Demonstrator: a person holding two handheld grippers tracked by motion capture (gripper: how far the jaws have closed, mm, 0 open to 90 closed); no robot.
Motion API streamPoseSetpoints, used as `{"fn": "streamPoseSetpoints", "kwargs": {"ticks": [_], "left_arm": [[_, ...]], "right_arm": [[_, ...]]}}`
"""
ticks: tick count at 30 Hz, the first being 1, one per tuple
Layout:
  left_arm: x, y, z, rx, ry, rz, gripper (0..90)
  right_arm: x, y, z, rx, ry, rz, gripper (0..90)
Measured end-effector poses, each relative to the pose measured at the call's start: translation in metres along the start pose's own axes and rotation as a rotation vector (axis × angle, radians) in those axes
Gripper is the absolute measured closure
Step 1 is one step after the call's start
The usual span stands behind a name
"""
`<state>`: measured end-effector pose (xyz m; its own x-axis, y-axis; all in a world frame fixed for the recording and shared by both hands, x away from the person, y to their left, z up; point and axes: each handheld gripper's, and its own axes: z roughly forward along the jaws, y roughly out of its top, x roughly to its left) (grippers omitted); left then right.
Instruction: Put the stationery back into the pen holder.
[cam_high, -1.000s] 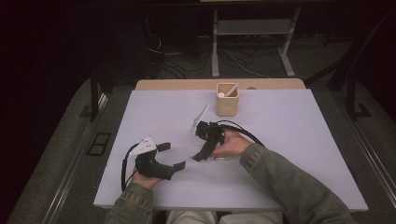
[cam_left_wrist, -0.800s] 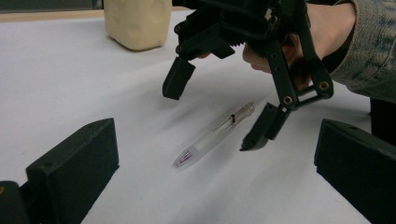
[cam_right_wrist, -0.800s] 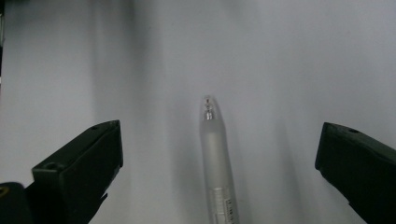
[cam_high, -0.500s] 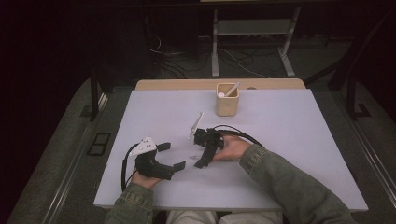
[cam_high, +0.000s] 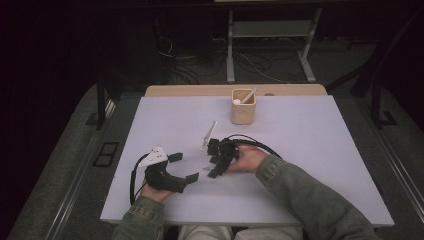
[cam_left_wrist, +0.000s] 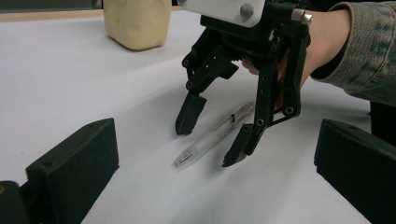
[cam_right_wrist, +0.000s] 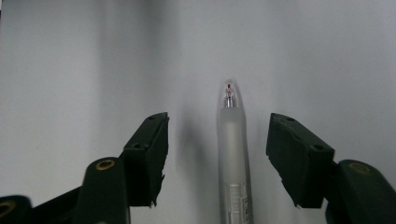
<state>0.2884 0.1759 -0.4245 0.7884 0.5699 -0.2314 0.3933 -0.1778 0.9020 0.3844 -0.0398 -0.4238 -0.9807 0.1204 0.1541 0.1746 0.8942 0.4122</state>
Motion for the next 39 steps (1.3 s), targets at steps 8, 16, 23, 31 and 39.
{"fn": "streamPoseSetpoints", "kwargs": {"ticks": [8, 16, 23, 31, 39], "left_arm": [[0.0001, 0.0000, 0.0000, -0.001, 0.000, 0.000, 0.0], [-0.0001, 0.0000, 0.0000, -0.001, -0.001, 0.001, 0.0], [0.0000, 0.0000, -0.0001, -0.002, -0.001, 0.000, 0.0], [0.0000, 0.0000, -0.0002, -0.001, 0.000, 0.001, 0.0], [-0.0002, 0.0000, 0.0000, 0.000, -0.001, 0.002, 0.0]], "right_arm": [[0.0005, 0.0009, 0.0022, 0.003, -0.007, -0.014, 52.1], [0.0009, 0.0009, 0.0023, 0.001, -0.028, -0.031, 62.4], [0.0024, 0.0008, 0.0026, 0.004, -0.065, -0.072, 73.0], [0.0049, 0.0015, 0.0031, 0.011, -0.094, -0.096, 78.9], [0.0044, 0.0019, 0.0028, 0.017, -0.091, -0.093, 79.6]]}}
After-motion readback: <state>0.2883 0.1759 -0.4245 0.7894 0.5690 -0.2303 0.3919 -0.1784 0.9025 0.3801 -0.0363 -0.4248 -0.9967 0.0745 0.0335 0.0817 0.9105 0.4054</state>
